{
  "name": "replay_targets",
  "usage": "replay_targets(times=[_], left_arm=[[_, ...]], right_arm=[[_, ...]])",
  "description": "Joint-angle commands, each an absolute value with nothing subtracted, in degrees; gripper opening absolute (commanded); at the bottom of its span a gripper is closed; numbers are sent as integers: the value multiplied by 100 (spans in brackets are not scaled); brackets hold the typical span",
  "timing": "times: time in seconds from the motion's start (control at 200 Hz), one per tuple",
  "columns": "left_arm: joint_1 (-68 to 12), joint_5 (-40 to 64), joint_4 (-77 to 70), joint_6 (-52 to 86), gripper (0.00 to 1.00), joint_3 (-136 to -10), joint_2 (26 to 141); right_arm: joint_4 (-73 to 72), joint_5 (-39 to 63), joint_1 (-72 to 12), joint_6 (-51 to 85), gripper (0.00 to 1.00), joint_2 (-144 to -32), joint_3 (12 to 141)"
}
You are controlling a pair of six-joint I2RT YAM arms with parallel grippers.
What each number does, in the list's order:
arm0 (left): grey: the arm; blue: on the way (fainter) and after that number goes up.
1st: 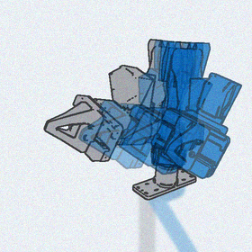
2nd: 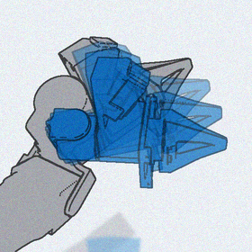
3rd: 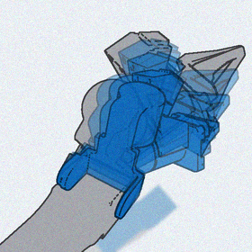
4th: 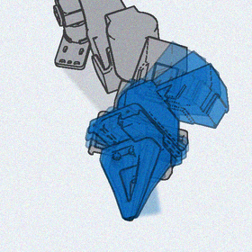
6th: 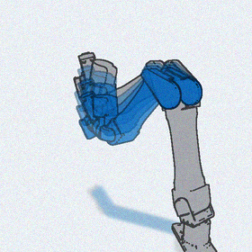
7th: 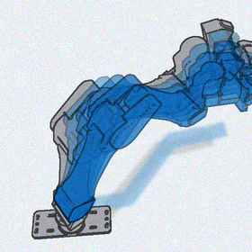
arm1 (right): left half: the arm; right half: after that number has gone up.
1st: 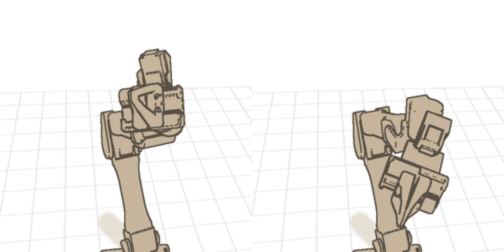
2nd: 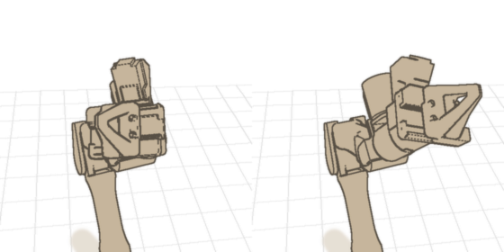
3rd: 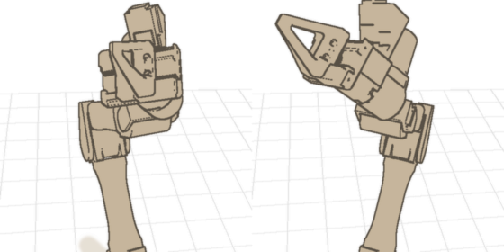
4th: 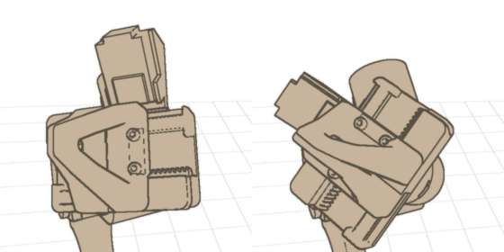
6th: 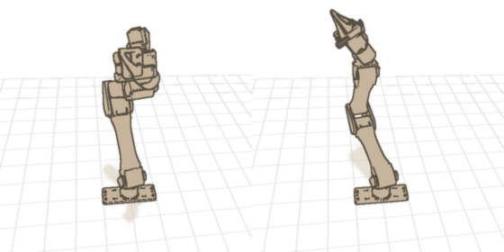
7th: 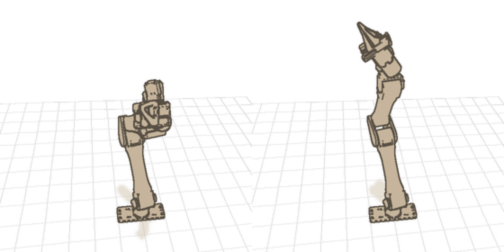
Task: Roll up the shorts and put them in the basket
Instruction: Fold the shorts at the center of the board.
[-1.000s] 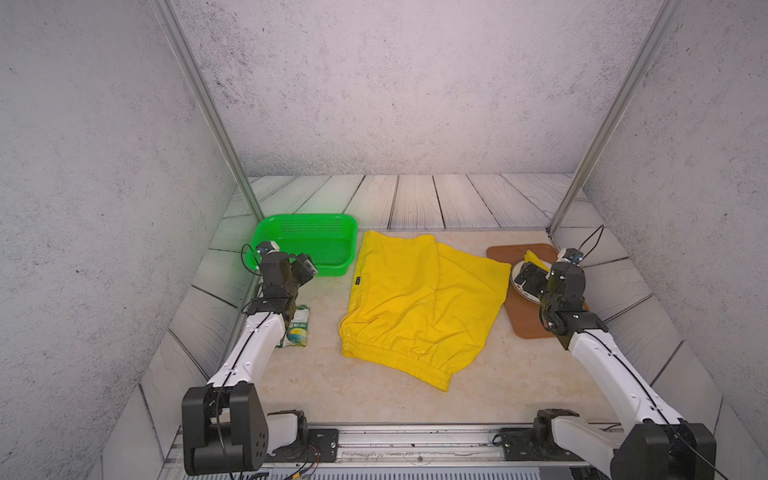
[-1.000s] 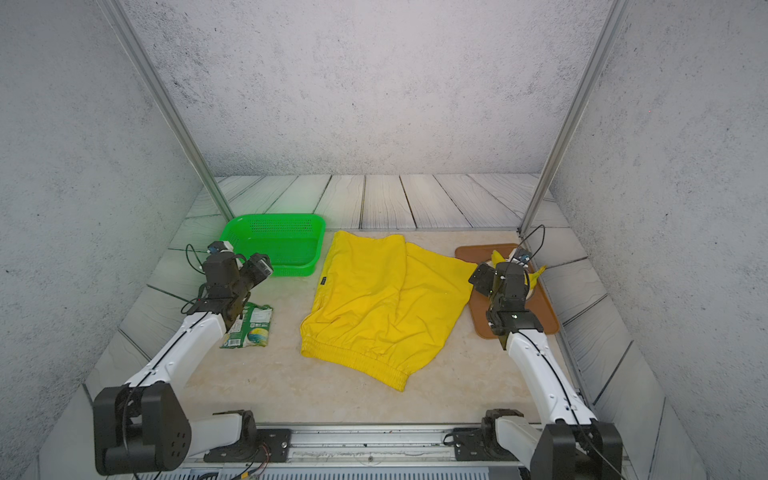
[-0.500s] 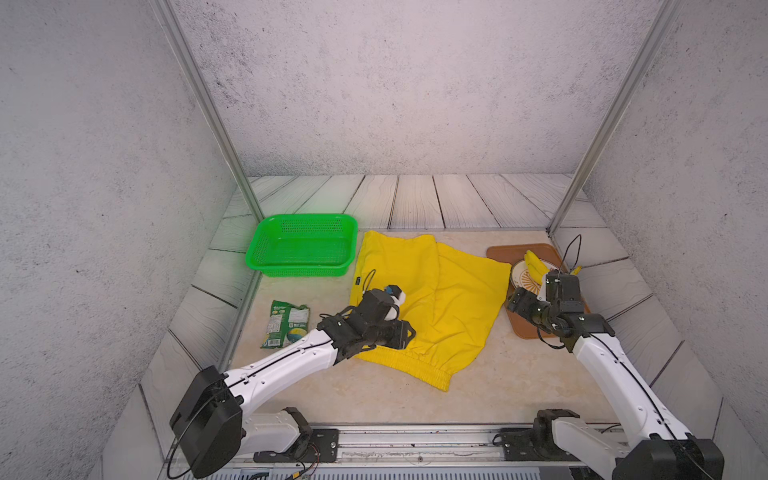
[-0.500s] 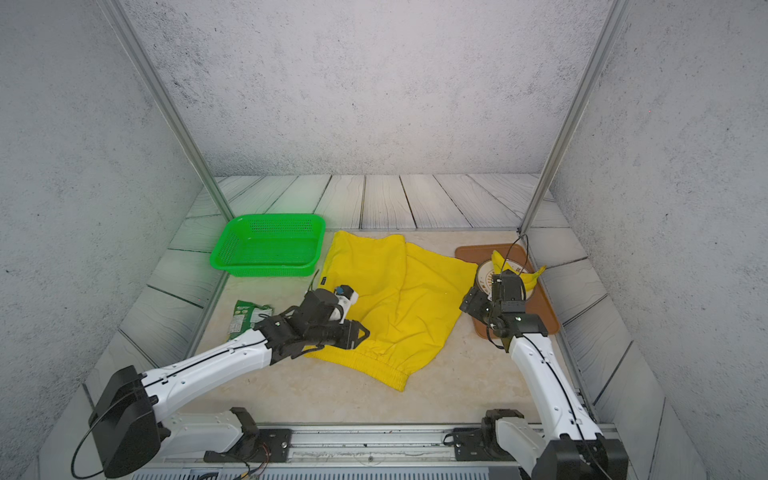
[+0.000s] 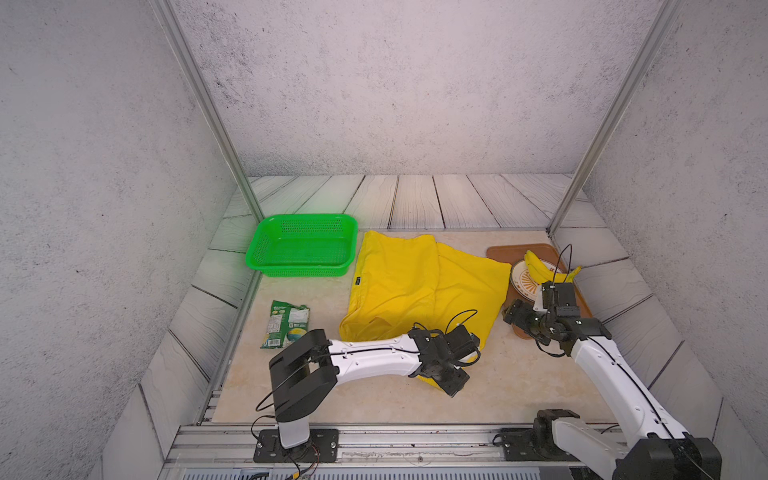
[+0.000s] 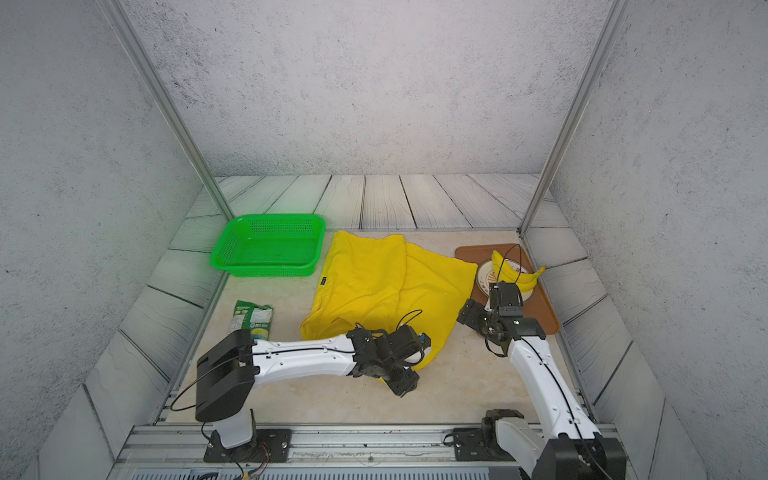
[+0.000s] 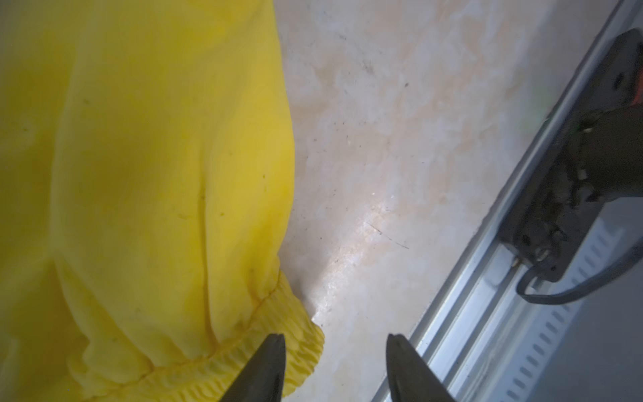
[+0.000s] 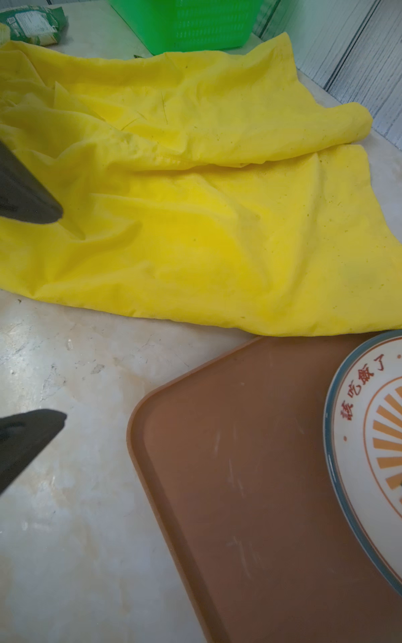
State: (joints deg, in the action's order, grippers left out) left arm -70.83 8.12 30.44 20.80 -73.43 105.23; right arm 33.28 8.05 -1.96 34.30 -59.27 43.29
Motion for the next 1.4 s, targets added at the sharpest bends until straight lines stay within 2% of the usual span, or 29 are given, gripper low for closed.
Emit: replay_targets(times=[0.0, 0.24, 0.335, 0.42, 0.55, 0.641, 0.811, 0.931, 1.101, 1.391], left_arm=[[-7121, 313, 3727, 2028, 55, -7539, 10873], [-7146, 123, 3702, 2028, 57, -7587, 11401], [-7146, 21, 3750, 2053, 53, -7576, 11589], [-7141, -70, 3759, 2056, 37, -7509, 11729], [-7130, -357, 3758, 2051, 0, -7297, 11706], [-7105, -678, 3939, 2034, 0, -7119, 11345], [-7093, -1051, 4096, 2085, 0, -6450, 9790], [-7093, -1105, 4336, 2262, 0, -5991, 9065], [-7093, -1478, 4589, 2662, 0, -5557, 8776], [-7060, -1599, 4627, 2935, 0, -5240, 8366]], right_arm=[[3367, 871, -195, 3414, 89, -5863, 4272], [3264, 941, -207, 3447, 89, -5933, 4280], [3245, 880, -204, 3470, 89, -5985, 4277], [3204, 862, -207, 3511, 89, -6011, 4267], [2963, 783, -201, 3628, 89, -6112, 4203], [2752, 756, -196, 3712, 89, -6260, 4210], [2470, 789, -195, 3858, 89, -6915, 4535], [2383, 881, -196, 3939, 85, -7571, 4913], [2194, 1425, -186, 4037, 78, -8486, 5247], [1817, 1472, -192, 4192, 73, -9059, 5334]])
